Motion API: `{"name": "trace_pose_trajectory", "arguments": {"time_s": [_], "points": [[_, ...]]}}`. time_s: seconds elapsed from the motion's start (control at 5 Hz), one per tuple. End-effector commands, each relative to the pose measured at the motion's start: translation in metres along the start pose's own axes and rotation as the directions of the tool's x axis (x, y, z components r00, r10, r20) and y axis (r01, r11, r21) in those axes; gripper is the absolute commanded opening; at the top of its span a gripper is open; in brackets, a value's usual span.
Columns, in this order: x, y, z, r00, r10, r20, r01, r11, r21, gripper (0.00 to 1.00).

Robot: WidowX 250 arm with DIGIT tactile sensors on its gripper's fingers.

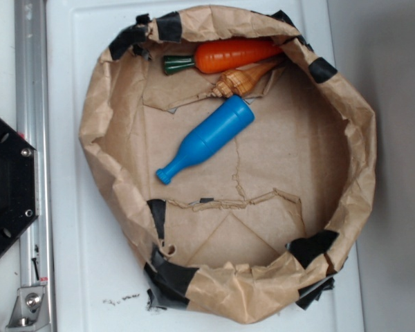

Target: Grab the blue bottle.

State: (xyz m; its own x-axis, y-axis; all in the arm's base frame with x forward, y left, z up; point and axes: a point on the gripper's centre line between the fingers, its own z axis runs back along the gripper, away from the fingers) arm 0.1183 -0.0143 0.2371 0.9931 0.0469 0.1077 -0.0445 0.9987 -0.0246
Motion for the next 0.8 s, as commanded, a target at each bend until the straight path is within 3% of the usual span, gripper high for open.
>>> {"name": "trace_pose_trajectory", "arguments": {"time_s": [0.0,0.2,0.4,0.6], "points": [[0.06,0.068,-0.1,0.883,0.444,0.151,-0.467,0.864,0.189,1.0],[0.09,0.063,-0.113,0.73,0.663,0.169,-0.681,0.727,0.088,1.0],[0.112,0.059,-0.118,0.562,0.81,0.169,-0.827,0.556,0.082,1.0],[0.124,0.051,-0.144,0.584,0.8,0.14,-0.812,0.571,0.126,1.0]]}}
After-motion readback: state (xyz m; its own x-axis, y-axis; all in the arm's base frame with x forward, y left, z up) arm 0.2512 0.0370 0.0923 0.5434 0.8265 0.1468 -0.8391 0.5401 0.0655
